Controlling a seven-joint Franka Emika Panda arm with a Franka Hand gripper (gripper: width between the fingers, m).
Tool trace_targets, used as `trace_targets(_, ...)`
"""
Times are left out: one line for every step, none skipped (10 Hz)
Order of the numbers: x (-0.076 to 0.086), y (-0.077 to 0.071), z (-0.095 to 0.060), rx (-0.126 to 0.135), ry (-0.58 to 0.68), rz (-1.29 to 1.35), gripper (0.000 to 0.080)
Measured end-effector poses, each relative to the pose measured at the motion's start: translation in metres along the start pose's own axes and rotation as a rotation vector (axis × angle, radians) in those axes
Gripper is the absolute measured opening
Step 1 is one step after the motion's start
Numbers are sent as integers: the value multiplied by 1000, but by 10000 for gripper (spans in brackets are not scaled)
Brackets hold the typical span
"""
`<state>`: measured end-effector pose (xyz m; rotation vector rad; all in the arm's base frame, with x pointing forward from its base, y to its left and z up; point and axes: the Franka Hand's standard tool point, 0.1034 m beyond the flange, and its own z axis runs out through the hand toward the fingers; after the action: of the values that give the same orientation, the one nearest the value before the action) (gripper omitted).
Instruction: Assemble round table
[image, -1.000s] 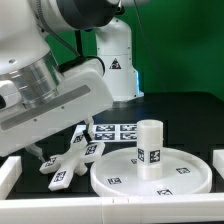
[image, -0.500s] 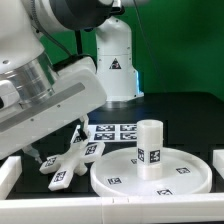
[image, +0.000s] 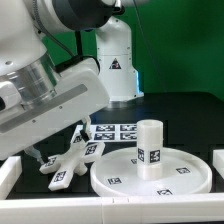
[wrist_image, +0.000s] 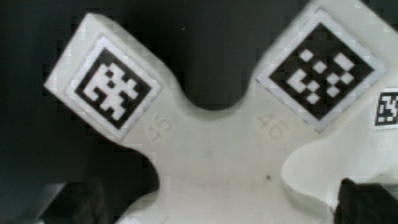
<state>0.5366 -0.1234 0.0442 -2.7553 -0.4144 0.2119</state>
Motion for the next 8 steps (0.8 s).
trace_targets(0, 0, 7, 2, -6, 0, 648)
trace_targets(-1, -1, 13, 2, -10, -1, 648)
trace_targets(0, -1, 19, 1, -12, -4, 648)
trace_targets(0, -1, 22, 4, -17, -3, 648)
trace_targets(-2, -1, 23, 5, -18, -2, 648)
trace_targets(-2, 0, 23, 6, -19, 0, 648)
trace_targets(-2, 0, 23, 6, -18, 0, 648)
trace_targets(-2, 0, 24, 6, -19, 0, 648)
